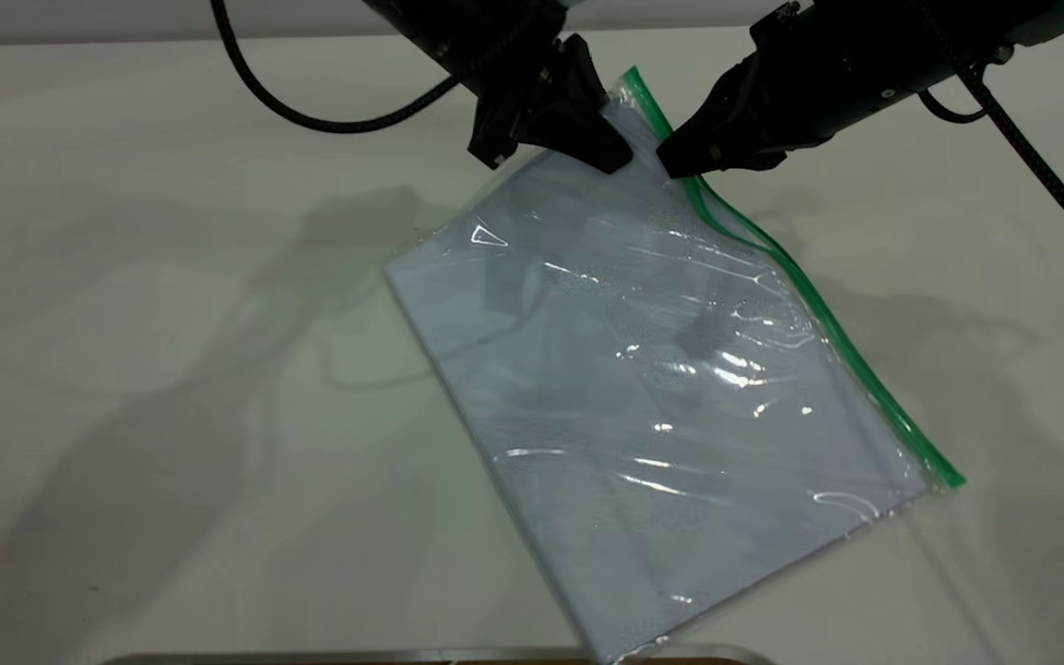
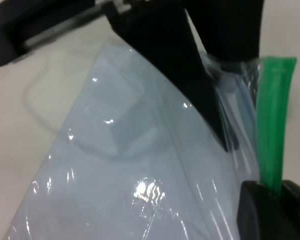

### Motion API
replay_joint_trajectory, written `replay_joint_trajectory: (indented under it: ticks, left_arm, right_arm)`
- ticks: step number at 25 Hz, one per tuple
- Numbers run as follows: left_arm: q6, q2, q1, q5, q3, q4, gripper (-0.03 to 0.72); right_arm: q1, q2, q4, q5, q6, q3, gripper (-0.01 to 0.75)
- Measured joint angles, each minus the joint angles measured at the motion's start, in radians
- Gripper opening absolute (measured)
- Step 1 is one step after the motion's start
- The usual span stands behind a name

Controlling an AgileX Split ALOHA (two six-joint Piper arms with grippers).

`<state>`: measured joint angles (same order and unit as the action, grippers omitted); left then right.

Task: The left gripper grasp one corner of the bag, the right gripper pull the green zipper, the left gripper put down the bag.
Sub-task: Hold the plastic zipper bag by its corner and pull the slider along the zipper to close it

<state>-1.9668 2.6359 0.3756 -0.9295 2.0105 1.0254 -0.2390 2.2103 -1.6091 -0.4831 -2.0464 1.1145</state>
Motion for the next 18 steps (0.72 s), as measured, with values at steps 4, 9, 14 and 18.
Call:
replay_joint_trajectory:
  ticks: [4, 9, 14, 18]
  left_arm:
    - [0.003, 0.002, -0.021, -0.020, -0.001, 0.047, 0.054]
    - [0.005, 0.002, -0.043, -0.058, -0.001, 0.066, 0.054]
    - [0.009, 0.002, -0.066, -0.075, -0.001, 0.081, 0.054]
    - [0.009, 0.002, -0.088, -0.082, -0.001, 0.098, 0.054]
  right_arm:
    - [0.000, -0.002, 0.047, 0.005, 0.051, 0.008, 0.037]
    - [-0.008, -0.004, 0.092, 0.045, 0.083, 0.010, 0.037]
    - [-0.010, -0.004, 0.124, 0.111, 0.086, 0.010, 0.037]
    - [-0.010, -0.003, 0.137, 0.158, 0.086, 0.008, 0.037]
